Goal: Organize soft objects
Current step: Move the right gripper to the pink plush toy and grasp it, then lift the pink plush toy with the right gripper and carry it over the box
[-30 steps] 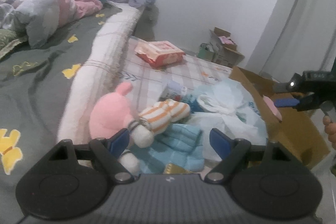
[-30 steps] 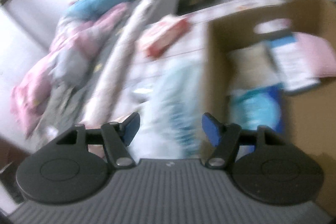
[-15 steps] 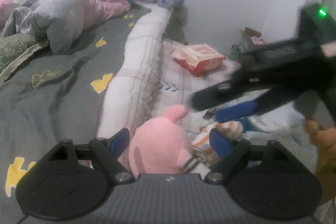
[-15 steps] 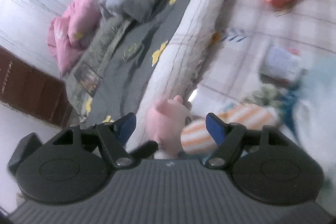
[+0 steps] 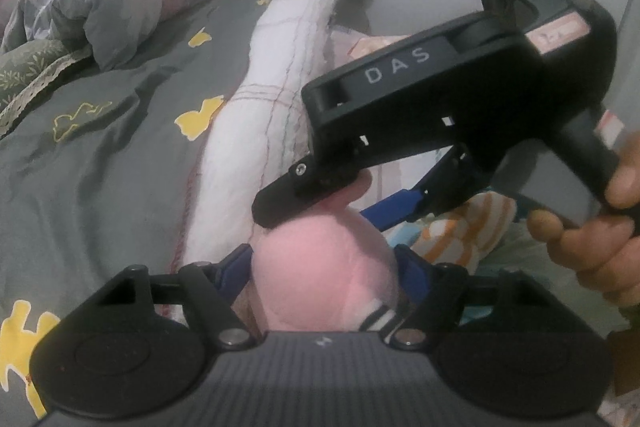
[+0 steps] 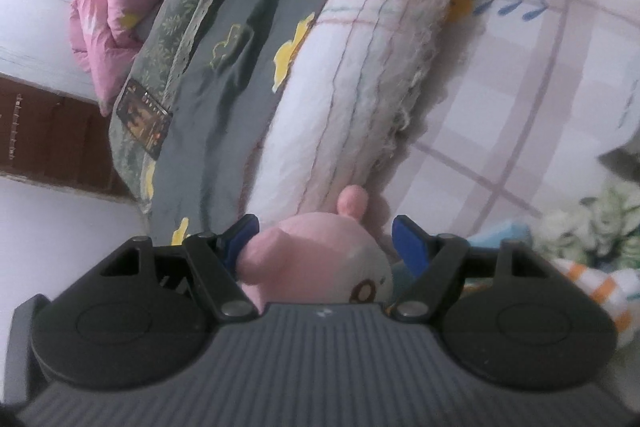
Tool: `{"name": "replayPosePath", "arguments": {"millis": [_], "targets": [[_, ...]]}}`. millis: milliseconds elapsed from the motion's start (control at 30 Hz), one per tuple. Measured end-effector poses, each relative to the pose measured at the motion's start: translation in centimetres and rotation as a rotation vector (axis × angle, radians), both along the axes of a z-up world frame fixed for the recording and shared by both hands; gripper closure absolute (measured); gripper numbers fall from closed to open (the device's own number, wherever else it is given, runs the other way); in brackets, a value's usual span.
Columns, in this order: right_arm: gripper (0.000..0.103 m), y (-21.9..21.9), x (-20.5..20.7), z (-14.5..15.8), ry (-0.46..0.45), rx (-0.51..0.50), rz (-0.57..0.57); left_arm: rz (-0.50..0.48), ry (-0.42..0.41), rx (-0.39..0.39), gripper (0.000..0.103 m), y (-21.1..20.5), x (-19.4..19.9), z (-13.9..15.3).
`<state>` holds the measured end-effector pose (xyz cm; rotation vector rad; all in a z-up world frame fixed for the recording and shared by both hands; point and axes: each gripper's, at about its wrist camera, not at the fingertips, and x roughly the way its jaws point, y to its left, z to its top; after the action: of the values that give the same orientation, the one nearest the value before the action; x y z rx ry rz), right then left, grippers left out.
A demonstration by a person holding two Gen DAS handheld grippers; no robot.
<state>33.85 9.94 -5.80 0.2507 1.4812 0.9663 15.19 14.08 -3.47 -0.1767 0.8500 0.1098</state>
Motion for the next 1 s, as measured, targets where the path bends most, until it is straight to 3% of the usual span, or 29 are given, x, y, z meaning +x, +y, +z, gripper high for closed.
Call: {"name": "replayPosePath", "arguments": {"millis": [167,400,667,1000], "targets": [[0.031,0.6,-0.2,-0.6,0.041,0.019,0.011,0.009,-0.008,-0.012,0.029,0.3,0.1,0.2],[0.033,0.7,-0.8,0.9,0.003,0.043,0.013,0.012,-0.041,0.017,0.030,0.0,-0.7,1.6],[0.035,-0.6,-2.1,5.0,-0.058,0.149,0.010,0.017,-0.139,0.123,0.030,-1.8,-3.3,5.6],[0.037,-4.4,-5.0,10.8,-0.156,0.263,-0.018,-0.008,-0.238,0.187,0.030,-5.9,-6.1,9.9]]}}
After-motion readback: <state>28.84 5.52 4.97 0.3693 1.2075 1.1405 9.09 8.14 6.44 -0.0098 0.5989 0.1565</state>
